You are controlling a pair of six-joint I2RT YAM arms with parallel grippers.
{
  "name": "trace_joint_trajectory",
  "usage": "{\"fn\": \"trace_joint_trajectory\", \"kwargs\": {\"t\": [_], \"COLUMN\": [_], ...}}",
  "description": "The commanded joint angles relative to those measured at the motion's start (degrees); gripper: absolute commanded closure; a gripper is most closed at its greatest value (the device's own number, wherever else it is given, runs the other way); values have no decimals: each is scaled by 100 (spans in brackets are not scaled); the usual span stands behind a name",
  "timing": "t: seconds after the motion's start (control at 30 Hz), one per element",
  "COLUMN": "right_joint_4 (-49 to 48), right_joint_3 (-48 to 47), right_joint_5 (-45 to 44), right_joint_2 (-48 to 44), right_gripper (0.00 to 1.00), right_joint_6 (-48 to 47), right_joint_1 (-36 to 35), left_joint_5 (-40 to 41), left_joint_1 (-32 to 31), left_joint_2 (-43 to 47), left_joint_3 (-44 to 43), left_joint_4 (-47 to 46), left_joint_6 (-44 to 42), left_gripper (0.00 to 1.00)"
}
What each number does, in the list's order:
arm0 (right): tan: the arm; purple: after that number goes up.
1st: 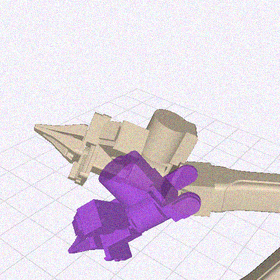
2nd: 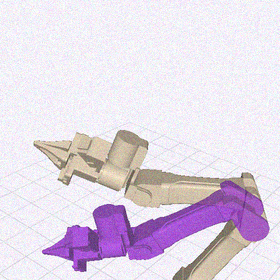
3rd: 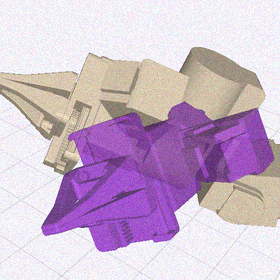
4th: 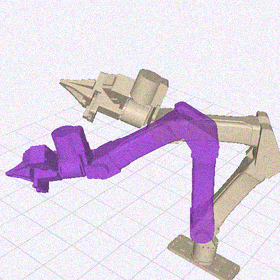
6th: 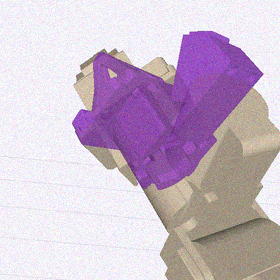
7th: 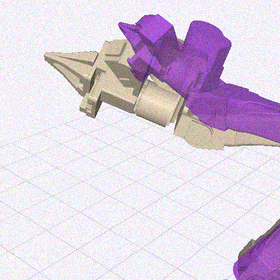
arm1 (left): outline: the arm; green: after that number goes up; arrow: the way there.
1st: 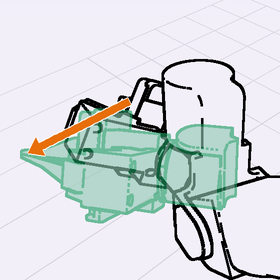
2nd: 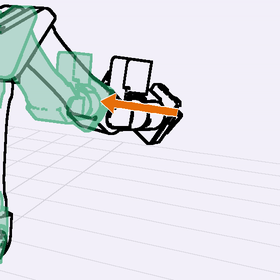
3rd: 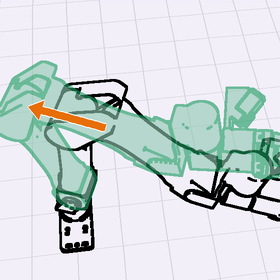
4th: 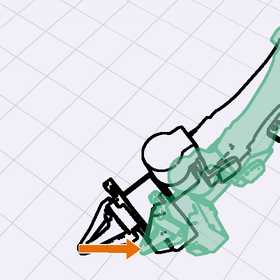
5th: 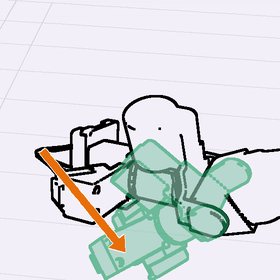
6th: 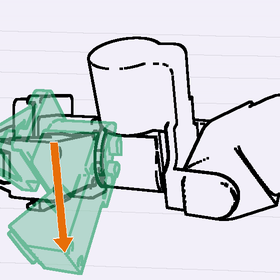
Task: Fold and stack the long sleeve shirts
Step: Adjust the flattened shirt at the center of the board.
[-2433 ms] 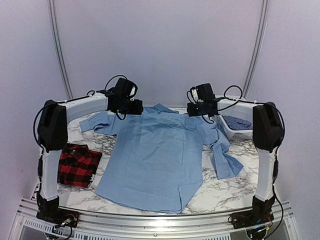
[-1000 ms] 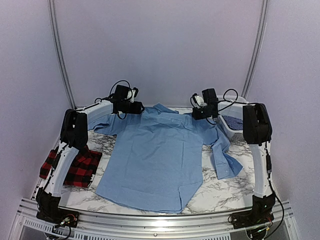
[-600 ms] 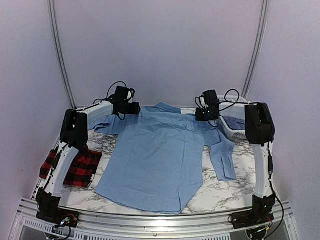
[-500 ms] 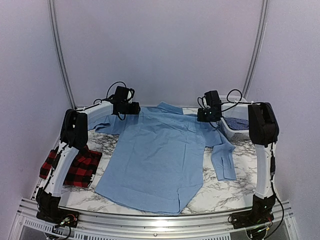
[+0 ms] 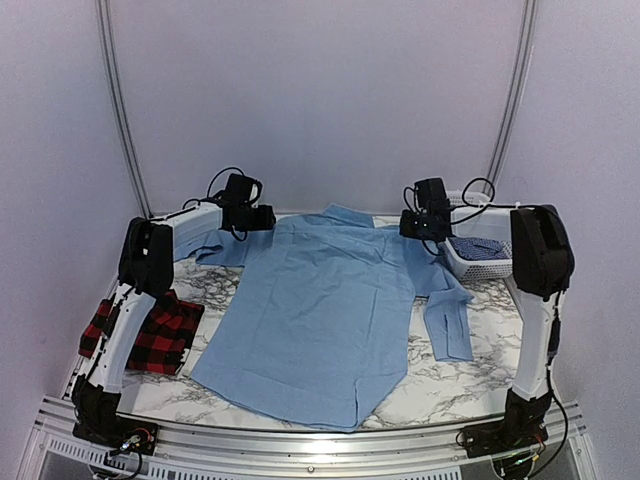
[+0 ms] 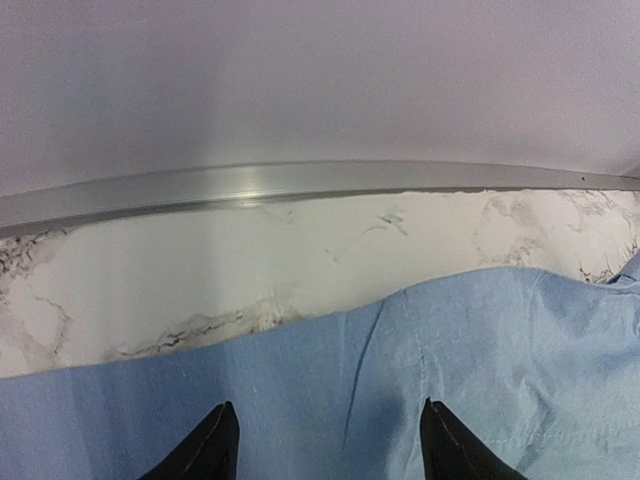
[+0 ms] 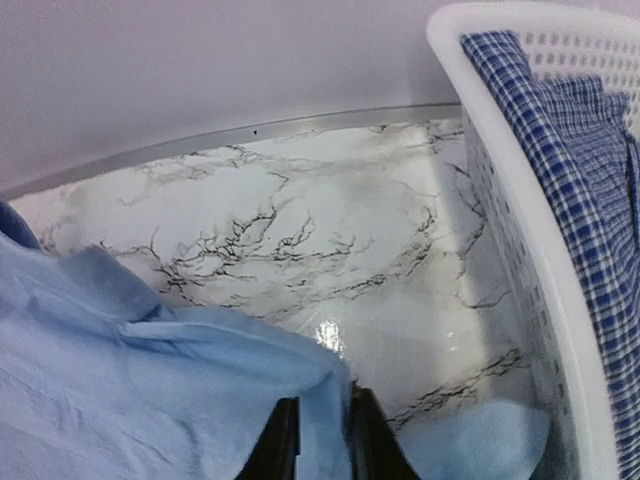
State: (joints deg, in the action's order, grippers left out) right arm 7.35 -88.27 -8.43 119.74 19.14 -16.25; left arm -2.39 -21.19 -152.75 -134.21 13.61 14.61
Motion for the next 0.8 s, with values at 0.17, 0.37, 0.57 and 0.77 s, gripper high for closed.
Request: {"fn": "trace_joint_trajectory", "kwargs": {"t": [0.17,0.37,0.57,0.77], "right_joint_4": [378,1024,1048,798], "right_joint_3": [-1239,-2833,-3429,-3593], "right_joint_5": [239,1591,2161,2472], "right_joint_2": [481,1652,2314,2660], "right_gripper": [32,31,32,36], "right_joint_6": [-985,-1286,-1081,-928], "right_joint_1": [-334,-275,-180,-105], "left_joint_5": [-421,-149,-517,-897], "left_joint_1": [-94,-568,-987,-1414], "left_joint_2": [1046,2019,2884,3604], "left_joint_3": [379,1300,2561,3891], "left_joint_4": [83,2,2,1], "left_joint_6": [-74,-145,433,798], "left_gripper": [29,28,29,29]}}
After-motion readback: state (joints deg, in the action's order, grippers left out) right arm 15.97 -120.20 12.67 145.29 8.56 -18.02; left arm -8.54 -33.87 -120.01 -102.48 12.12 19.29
